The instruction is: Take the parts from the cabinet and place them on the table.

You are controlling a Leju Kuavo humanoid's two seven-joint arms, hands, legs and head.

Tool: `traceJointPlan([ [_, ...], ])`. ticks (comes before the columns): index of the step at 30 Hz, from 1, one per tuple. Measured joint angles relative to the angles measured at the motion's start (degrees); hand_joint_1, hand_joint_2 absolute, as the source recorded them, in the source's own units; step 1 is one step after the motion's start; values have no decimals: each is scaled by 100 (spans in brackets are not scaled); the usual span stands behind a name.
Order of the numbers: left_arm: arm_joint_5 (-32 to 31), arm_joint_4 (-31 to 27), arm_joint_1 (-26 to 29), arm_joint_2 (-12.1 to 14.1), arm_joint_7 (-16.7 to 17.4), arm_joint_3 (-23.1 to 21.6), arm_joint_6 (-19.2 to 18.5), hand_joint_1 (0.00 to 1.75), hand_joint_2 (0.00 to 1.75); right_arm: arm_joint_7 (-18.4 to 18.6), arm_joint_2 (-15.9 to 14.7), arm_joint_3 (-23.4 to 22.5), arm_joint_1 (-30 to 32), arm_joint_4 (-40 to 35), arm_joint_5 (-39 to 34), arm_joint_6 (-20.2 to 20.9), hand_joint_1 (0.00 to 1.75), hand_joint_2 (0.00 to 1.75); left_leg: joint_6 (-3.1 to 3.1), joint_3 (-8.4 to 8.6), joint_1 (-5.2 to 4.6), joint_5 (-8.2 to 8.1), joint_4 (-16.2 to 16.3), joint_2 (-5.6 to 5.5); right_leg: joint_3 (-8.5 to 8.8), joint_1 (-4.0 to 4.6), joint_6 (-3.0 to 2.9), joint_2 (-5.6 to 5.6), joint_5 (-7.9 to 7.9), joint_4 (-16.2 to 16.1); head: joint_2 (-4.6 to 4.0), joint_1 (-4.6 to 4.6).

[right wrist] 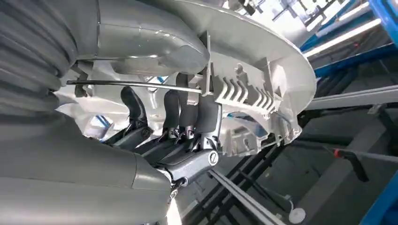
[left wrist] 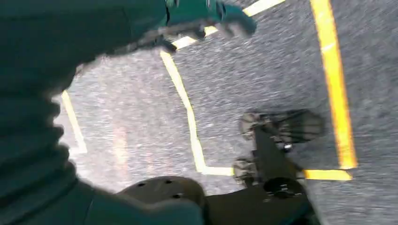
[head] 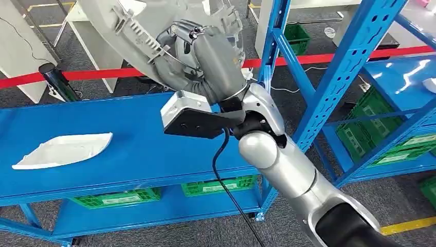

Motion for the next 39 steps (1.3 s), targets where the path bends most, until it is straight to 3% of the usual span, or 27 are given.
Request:
traceJointPlan([
  [9,-33,0,11,0,11,46,-142,0,175,-88,-2,109,72,13,-14,-92,175,175,7,-9,-5,-8,8,0,3,-8,4,0,2,-10,0,0],
  [10,-33,0,19,24,13,50,-145,0,175,-88,0,114,80,13,21,-122,175,175,78,-5,-33,-20,30,0,10,-28,51,-8,25,-26,0,-2],
  [12,-33,0,26,24,17,53,-151,0,175,-77,7,123,90,11,87,-131,175,175,109,46,-27,35,-73,-1,46,-17,83,-2,43,-72,2,0],
  [13,-33,2,26,20,17,55,-153,0,175,-61,7,129,107,11,120,-127,175,175,111,104,42,93,-177,28,51,-27,96,-4,-27,-2,0,-4],
  [14,-33,0,22,20,17,61,-166,0,175,-35,7,140,102,11,185,-125,175,175,146,120,43,121,-232,32,-38,-18,133,-4,-215,176,0,22],
  [17,-42,2,32,24,17,79,-169,0,175,24,-2,188,143,11,297,-129,175,175,131,72,75,145,-224,60,-573,-110,241,-3,-878,1406,0,31],
  [18,-46,2,36,26,17,79,-169,0,175,31,-2,199,162,13,312,-129,175,175,112,44,95,156,-207,66,-664,-145,275,-4,-901,1615,0,28],
  [19,-53,2,37,26,20,79,-171,0,175,33,-2,212,174,13,325,-129,175,175,84,10,122,169,-185,68,-626,-178,311,-5,-789,1555,0,31],
  [20,-53,2,36,26,20,79,-180,0,175,33,-2,230,175,13,338,-122,175,175,47,-37,162,179,-150,68,-454,-218,358,-8,-570,1231,0,28],
  [21,-53,2,36,22,20,79,-184,0,175,33,-2,243,173,13,343,-122,175,175,-3,-94,212,186,-97,67,-152,-267,417,-14,-312,671,2,31],
  [22,-53,2,37,17,20,81,-184,0,175,33,0,256,169,13,347,-118,175,175,-61,-146,252,188,-36,63,159,-321,484,-22,-153,139,0,37],
  [23,-53,-4,46,64,20,83,-184,0,175,22,0,262,182,13,338,-100,175,175,-136,-180,240,201,-10,38,209,-269,493,9,-233,119,2,46],
  [24,-53,2,56,41,24,87,-184,0,175,-2,5,276,187,13,317,-61,175,175,-195,-186,234,206,18,28,136,-247,389,62,-82,178,0,70],
  [25,-40,2,61,44,22,92,-184,0,175,-11,13,280,175,13,295,-13,175,175,-246,-195,225,241,41,10,116,-258,324,57,-168,139,0,68],
  [27,4,7,99,39,17,136,-184,0,175,-44,81,311,175,13,266,42,175,175,-369,-206,246,353,-66,-2,26,-250,193,62,-109,198,0,66],
  [28,11,13,117,35,9,151,-182,0,175,-57,101,324,158,15,251,64,175,175,-392,-243,275,327,-46,18,-22,-273,108,37,-42,174,0,61],
  [30,13,13,151,37,9,175,-184,0,175,-66,157,348,150,15,251,85,175,175,-357,-424,257,-265,447,76,-126,-247,18,24,57,172,0,33],
  [32,15,13,150,39,4,179,-182,0,175,-70,171,359,148,17,251,88,175,175,-356,-672,214,-845,1397,76,-240,-200,-11,-7,150,175,0,17],
  [33,30,13,150,44,-4,184,-179,0,175,-74,173,365,148,24,247,96,175,175,-340,-713,196,-957,1736,76,-301,-173,-17,-19,195,177,0,22],
  [34,33,13,155,44,-7,190,-177,0,175,-83,182,372,148,42,240,107,175,175,-314,-634,178,-916,1794,76,-358,-151,-19,-25,242,178,0,22],
  [35,48,13,158,44,-9,208,-177,0,175,-85,199,376,146,53,236,131,175,175,-276,-436,158,-794,1622,76,-414,-136,-18,-27,284,178,0,20],
  [37,48,13,150,44,-11,225,-177,0,175,-85,258,391,137,63,227,199,175,175,-175,259,110,-543,707,76,-504,-115,1,-20,366,180,0,20],
  [38,48,2,134,53,-11,228,-177,0,175,-83,295,398,134,63,229,223,175,175,-113,588,75,-693,184,80,-513,-116,25,-21,396,187,0,24],
  [39,46,0,126,52,-18,230,-177,0,175,-79,326,400,132,63,231,243,175,175,-137,710,38,-694,77,85,-525,-100,72,-26,428,179,0,35],
])
